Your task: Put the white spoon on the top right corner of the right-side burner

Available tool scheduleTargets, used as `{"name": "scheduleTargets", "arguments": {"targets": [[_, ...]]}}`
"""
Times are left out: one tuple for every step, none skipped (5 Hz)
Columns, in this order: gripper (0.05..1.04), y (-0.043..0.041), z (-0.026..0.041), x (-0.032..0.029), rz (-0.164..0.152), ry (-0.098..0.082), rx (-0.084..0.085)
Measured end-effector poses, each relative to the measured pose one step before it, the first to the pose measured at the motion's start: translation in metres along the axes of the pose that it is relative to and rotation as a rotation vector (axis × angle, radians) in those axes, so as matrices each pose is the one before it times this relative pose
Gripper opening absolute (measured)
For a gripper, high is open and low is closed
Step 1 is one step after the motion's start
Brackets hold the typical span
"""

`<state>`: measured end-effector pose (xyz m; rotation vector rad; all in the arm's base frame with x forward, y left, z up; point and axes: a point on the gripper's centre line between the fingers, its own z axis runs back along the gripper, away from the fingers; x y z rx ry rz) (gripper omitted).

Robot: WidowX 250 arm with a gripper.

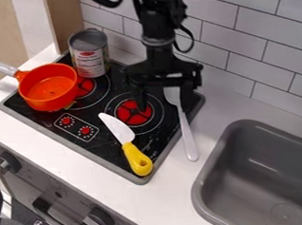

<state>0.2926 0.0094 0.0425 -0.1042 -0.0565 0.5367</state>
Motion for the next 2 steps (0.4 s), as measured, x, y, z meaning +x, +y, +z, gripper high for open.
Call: {"name": "scheduleTargets", "arguments": {"targets": [[0.996,0.01997,0.01805,0.00123,0.0259,-0.0009,-0.0179],[0.996,0.02854,0.00692,0.00439,0.0402,0.0112,-0.0091]]}}
